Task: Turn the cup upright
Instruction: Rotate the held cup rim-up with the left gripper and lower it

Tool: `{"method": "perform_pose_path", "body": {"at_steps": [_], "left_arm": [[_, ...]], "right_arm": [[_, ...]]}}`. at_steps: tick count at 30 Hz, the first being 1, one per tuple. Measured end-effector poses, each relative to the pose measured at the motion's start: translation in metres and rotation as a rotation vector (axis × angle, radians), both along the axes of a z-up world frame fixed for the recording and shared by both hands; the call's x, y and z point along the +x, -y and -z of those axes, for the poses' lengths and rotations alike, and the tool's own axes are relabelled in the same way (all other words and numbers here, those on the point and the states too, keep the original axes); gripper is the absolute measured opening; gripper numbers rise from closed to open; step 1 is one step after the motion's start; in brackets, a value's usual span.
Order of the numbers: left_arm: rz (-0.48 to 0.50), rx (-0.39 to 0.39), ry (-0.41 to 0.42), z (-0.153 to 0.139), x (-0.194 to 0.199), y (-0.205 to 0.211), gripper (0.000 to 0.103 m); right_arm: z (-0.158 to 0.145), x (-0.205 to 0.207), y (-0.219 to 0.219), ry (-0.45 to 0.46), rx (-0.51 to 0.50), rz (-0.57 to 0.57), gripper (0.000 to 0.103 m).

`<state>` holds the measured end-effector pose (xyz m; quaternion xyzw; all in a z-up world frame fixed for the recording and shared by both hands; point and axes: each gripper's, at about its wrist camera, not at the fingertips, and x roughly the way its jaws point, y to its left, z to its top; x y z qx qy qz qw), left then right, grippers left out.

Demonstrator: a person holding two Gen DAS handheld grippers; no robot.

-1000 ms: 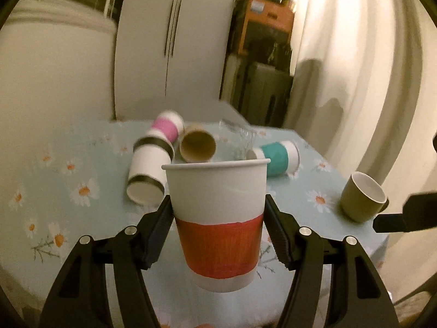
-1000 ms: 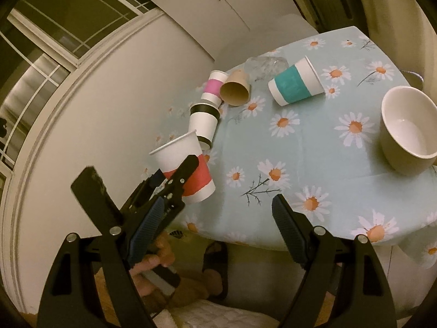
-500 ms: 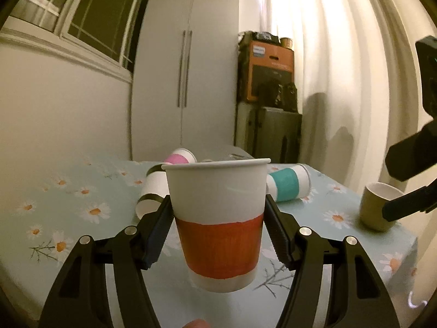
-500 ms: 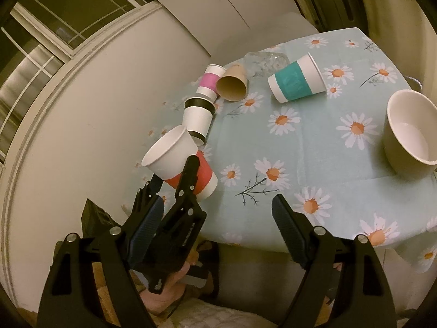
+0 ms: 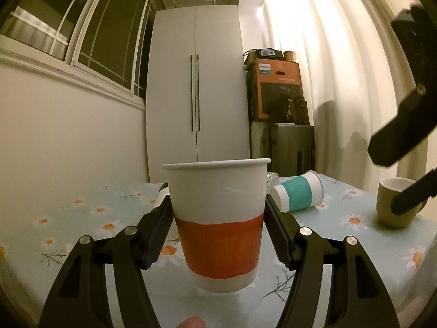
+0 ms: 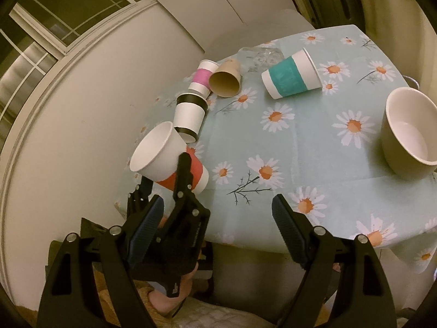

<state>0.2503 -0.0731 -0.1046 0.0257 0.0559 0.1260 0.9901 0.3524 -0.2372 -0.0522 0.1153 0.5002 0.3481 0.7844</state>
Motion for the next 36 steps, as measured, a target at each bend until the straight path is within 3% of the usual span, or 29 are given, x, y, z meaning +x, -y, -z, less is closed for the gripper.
{"method": "perform_pose_path", "body": {"at_steps": [13,31,34,36], "left_arm": [[-0.026,0.043,-0.016,0.022,-0.001,0.008,0.065],[-0.05,0.012,-0.086,0.036,0.001,0.007,0.066],[-0.055,0.01,-0.087,0.034,0.002,0.008,0.08],[-0.066,0.01,-0.092,0.035,0.002,0.008,0.084]], "right_arm": [[0.004,0.002,0.002,-0.017,-0.019,0.006,0.081],[0.007,0.001,0.002,-0.019,-0.042,0.004,0.081],[0.006,0.002,0.003,-0.019,-0.04,0.006,0.081],[0.006,0.001,0.002,-0.016,-0.042,0.004,0.081]]}}
